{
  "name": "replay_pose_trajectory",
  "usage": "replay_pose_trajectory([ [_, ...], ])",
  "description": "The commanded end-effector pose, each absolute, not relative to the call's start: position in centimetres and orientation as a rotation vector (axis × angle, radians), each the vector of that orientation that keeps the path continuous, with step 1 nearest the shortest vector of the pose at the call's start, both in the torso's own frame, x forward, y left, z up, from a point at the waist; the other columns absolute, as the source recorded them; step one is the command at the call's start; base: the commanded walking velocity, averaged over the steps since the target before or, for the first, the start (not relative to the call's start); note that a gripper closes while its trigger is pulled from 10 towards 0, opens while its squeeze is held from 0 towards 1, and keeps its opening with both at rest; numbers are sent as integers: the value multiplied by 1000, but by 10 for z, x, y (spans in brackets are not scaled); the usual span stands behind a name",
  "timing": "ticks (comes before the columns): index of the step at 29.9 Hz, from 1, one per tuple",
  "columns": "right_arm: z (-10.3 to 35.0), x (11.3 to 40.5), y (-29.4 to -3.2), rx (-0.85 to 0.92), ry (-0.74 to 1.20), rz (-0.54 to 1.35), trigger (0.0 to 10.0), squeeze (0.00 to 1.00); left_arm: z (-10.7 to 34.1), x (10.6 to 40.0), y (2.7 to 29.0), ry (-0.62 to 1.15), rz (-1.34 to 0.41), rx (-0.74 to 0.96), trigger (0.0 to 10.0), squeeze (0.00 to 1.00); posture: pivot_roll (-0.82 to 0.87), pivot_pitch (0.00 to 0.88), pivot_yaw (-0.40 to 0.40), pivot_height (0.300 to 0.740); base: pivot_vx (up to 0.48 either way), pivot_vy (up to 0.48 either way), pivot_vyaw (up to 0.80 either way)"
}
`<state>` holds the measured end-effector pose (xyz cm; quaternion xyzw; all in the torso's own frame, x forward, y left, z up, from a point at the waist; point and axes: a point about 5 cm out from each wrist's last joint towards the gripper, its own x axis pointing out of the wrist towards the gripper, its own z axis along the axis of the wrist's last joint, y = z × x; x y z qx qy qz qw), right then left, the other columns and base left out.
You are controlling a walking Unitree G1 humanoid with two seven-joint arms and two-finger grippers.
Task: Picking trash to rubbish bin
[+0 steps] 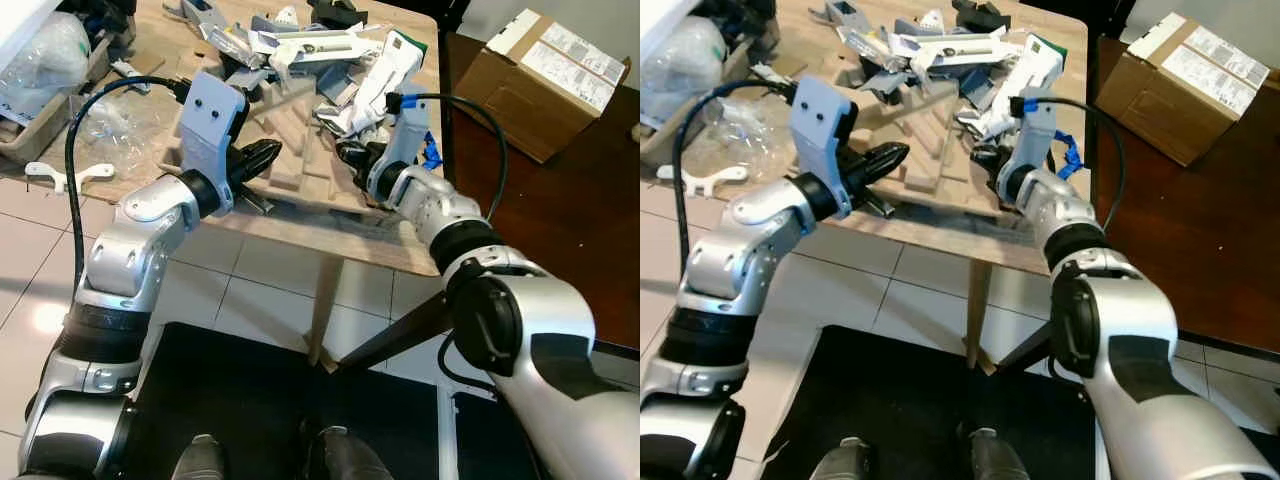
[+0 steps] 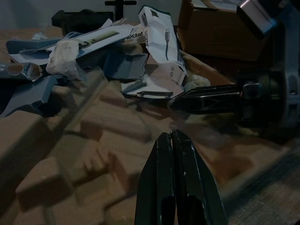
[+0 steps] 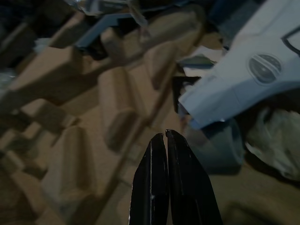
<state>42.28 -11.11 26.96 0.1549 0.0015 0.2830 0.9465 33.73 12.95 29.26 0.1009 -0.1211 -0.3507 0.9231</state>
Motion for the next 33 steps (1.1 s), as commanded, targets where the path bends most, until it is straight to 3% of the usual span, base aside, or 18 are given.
replay_pose_trajectory([
  [1,274,422,-121,345,-6,603,0,0,290,334,128,-240,-740,219,10000,0,131,327,-163,740,0,0,0],
  [11,285,417,-136,320,-62,750,0,0,285,335,128,-230,-747,214,10000,0,117,310,-142,740,0,0,0],
  [12,286,414,-139,319,-79,821,6000,0,283,335,128,-227,-744,202,10000,0,115,305,-138,740,0,0,0],
  [14,286,412,-140,318,-84,844,6000,0,283,334,129,-226,-743,197,10000,0,115,305,-138,740,0,0,0],
  [15,285,410,-143,316,-90,884,10000,0,283,333,130,-229,-744,164,10000,0,110,298,-130,740,0,0,0],
  [27,284,389,-174,502,-199,1099,10000,0,306,307,131,-369,-961,-67,10000,0,94,269,-100,740,0,0,0],
  [33,285,378,-178,583,-243,1150,10000,0,308,297,132,-351,-1092,-79,10000,0,80,262,-82,740,0,0,0],
])
